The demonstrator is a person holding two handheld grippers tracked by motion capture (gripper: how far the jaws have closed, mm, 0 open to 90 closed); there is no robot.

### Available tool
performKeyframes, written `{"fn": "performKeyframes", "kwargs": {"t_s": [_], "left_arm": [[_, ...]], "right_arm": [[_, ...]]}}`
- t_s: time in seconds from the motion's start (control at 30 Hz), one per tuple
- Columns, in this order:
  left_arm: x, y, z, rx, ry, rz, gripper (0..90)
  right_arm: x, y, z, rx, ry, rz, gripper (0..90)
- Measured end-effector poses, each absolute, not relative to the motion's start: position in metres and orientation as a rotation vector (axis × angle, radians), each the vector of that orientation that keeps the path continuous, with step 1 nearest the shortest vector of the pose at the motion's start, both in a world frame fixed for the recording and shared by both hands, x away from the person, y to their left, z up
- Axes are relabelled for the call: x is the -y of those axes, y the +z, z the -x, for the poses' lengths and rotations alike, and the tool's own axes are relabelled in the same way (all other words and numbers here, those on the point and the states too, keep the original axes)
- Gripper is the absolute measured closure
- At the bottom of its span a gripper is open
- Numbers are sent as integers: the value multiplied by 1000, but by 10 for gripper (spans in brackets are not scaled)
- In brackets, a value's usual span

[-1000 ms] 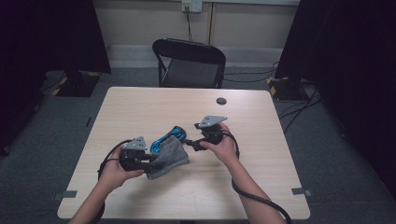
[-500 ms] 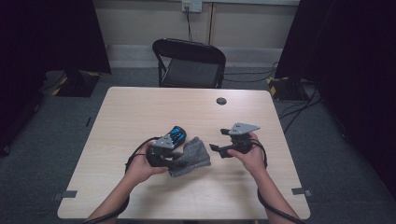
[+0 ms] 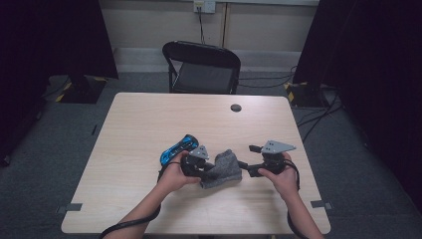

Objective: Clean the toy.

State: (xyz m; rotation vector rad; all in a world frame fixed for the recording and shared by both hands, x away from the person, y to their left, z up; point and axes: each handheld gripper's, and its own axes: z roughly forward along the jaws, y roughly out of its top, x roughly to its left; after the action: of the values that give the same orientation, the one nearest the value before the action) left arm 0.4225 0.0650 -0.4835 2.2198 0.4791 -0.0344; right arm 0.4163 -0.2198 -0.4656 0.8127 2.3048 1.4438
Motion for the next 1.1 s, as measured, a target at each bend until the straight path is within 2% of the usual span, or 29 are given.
{"fn": "performKeyframes", "kwargs": {"t_s": [0.27, 0.4, 0.5, 0.63, 0.87, 1.1], "left_arm": [[-55, -487, -432, -468, -60, -2228, 632], [-56, -486, -432, -475, -45, -2215, 560], [-60, -483, -432, -498, -2, -2213, 455], [-77, -470, -434, -552, 77, -2174, 335], [-117, -455, -440, -669, 198, -2127, 243], [-147, -455, -451, -767, 278, -2123, 165]], "right_arm": [[212, -459, -410, -2325, 1487, -741, 234], [199, -469, -411, -2406, 1446, -738, 279], [193, -475, -412, -2440, 1412, -732, 309], [191, -482, -413, -2474, 1391, -751, 367], [194, -495, -415, -2508, 1348, -790, 384], [194, -502, -416, -2510, 1336, -818, 378]]}}
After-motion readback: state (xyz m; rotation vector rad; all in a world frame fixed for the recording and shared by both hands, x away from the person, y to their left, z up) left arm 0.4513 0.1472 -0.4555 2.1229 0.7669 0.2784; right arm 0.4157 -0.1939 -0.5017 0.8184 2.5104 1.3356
